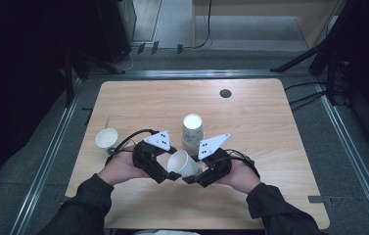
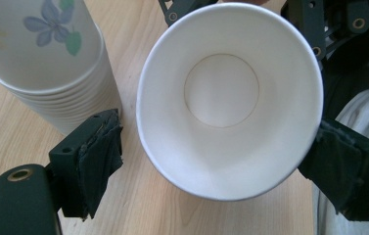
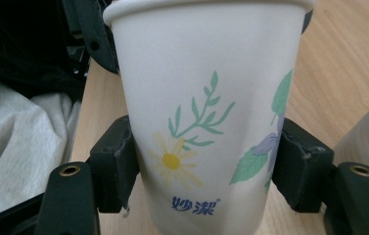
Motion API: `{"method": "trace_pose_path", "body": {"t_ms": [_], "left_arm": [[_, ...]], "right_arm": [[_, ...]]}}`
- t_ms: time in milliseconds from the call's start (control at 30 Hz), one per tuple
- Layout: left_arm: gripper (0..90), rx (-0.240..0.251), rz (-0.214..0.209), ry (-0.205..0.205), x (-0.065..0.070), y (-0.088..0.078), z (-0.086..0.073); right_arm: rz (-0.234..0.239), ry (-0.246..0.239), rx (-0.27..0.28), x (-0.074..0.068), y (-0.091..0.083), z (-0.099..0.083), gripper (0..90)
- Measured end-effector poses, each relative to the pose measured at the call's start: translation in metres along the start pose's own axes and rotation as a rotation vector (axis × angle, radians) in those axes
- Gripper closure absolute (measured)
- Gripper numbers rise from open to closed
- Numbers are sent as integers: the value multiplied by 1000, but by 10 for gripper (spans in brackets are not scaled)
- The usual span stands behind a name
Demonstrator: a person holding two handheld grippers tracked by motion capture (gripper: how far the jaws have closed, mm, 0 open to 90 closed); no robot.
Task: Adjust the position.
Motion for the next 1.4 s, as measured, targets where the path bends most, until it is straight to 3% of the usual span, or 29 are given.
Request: {"method": "trace_pose_path", "body": {"t_ms": [200, 433, 767, 1400], "left_arm": [[106, 55, 22, -22, -3, -7, -2], [105, 166, 27, -77, -4, -19, 0], [106, 238, 23, -127, -1, -23, 0], [150, 280, 6, -124, 9, -13, 10]], "right_arm": [[3, 8, 41, 1, -8, 6, 336], [14, 8, 74, 1, -14, 13, 335], [41, 10, 114, 2, -15, 25, 335], [113, 31, 101, -7, 0, 27, 335]]}}
Point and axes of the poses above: each handheld gripper's, and its own axes: y roughly forward along the jaws, z roughly out of its top, x roughly to its right, the point moved 8 cm from there along y, roughly forward along the jaws, and after that the axes turned 5 degrees about y, right-handed, at the moved point
